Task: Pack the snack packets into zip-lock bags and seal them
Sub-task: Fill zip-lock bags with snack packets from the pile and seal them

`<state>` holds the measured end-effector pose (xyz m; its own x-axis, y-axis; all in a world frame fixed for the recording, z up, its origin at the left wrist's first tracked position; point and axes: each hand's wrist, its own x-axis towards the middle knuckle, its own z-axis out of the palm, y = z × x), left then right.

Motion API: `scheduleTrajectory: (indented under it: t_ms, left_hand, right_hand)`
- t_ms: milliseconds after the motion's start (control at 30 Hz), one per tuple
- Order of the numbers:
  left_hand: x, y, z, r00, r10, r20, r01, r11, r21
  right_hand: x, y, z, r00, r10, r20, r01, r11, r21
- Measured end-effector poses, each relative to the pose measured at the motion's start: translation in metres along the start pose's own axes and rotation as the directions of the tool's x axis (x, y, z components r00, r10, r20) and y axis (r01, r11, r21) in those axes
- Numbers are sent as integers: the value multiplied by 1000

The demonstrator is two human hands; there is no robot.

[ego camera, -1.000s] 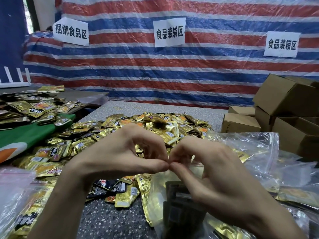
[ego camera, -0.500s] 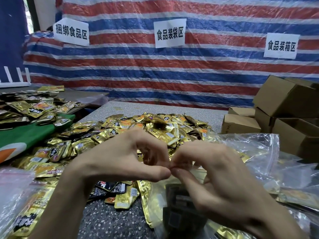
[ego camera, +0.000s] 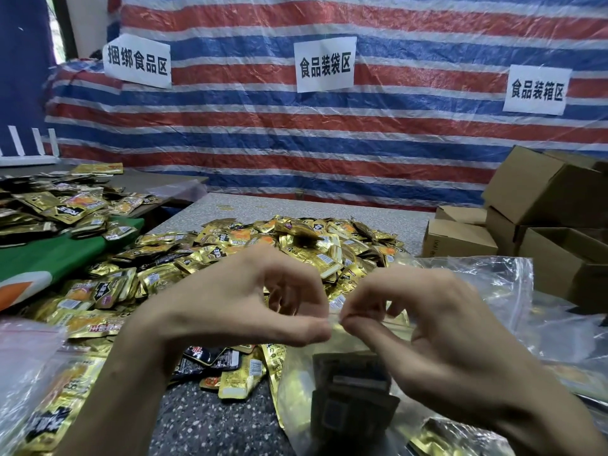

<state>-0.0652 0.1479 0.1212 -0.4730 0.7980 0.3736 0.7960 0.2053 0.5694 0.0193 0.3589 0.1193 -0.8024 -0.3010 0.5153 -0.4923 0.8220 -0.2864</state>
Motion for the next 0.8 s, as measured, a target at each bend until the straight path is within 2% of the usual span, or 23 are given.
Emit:
scheduleTrajectory:
  t_ms: [167, 300, 433, 567, 700, 800]
  left_hand:
    - [0, -3, -1, 998, 48, -41, -46, 998, 43]
    - [-2, -6, -4, 993, 63, -98, -60, 998, 31]
    - [-3, -7, -5, 992, 71, -100, -71, 997, 4]
    - [-8, -9, -9, 995, 54, -85, -54, 998, -7]
    - [-17, -14, -20, 997, 14, -82, -17, 999, -29]
    - [-26, -20, -29, 995, -25, -99, 20, 998, -54]
  right_hand:
    - [-1, 3, -8, 997, 15, 76, -16, 1000, 4]
    - [-2, 13, -16, 997, 40, 60, -41, 999, 20]
    - [0, 15, -13, 993, 6, 120, -3, 1000, -24]
    - [-1, 19, -16, 985, -11, 173, 3, 999, 49]
    - [-1, 35, -24, 945, 58, 321, -78, 996, 51]
    - [1, 47, -32, 934, 113, 339, -162, 979, 121]
